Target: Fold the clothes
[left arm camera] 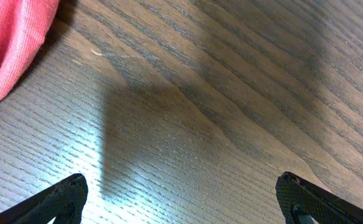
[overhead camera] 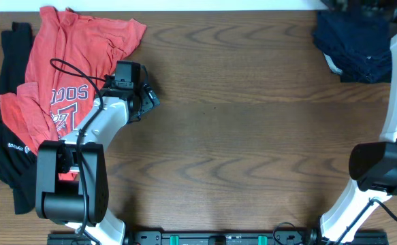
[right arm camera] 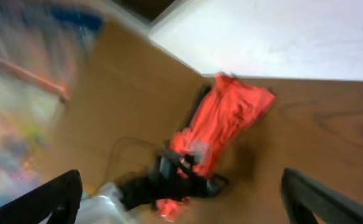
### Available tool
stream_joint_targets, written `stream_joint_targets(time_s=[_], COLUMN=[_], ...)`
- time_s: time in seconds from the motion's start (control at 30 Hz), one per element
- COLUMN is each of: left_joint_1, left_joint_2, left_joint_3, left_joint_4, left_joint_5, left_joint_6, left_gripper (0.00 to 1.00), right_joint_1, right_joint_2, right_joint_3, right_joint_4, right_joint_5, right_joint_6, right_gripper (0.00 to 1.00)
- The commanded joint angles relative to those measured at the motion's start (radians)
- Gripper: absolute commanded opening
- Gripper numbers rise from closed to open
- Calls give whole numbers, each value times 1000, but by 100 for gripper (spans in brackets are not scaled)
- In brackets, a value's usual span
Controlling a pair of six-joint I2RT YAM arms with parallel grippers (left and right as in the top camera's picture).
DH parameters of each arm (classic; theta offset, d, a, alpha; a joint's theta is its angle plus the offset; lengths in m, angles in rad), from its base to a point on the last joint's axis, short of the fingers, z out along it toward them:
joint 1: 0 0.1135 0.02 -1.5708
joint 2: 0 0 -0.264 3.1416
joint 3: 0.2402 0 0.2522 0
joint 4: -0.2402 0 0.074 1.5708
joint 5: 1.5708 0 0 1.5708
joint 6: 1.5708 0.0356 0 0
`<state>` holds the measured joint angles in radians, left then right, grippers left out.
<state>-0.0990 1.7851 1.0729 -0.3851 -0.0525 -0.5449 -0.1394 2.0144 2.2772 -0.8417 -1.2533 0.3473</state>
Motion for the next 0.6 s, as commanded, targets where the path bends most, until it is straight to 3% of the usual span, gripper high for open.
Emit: stream_joint_targets(time_s=[0.0, 0.1, 0.27, 0.43, 0.57], left_joint_1=[3, 3, 3, 3, 3], left_joint_2=[16, 16, 16, 16, 16], left_joint_3=[-6, -6, -6, -6, -6], left_joint_4=[-2, -2, -2, -2, -2], left_joint_5=[-12, -12, -12, -12, -12], left_joint_6=[12, 12, 12, 12, 12], left_gripper=[98, 98, 98, 98, 98], right_joint_1=[54, 124, 249, 310, 299], right_joint_2=[-92, -161, -324, -529, -689], right_joint_3=[0, -18, -205, -572, -862], right_joint_4=[-142, -318, -350, -290, -176], right_joint_5=[120, 377, 715, 739, 672], right_joint_6=[-663, -875, -1109, -1427, -1520], right_gripper=[99, 99, 99, 99, 99])
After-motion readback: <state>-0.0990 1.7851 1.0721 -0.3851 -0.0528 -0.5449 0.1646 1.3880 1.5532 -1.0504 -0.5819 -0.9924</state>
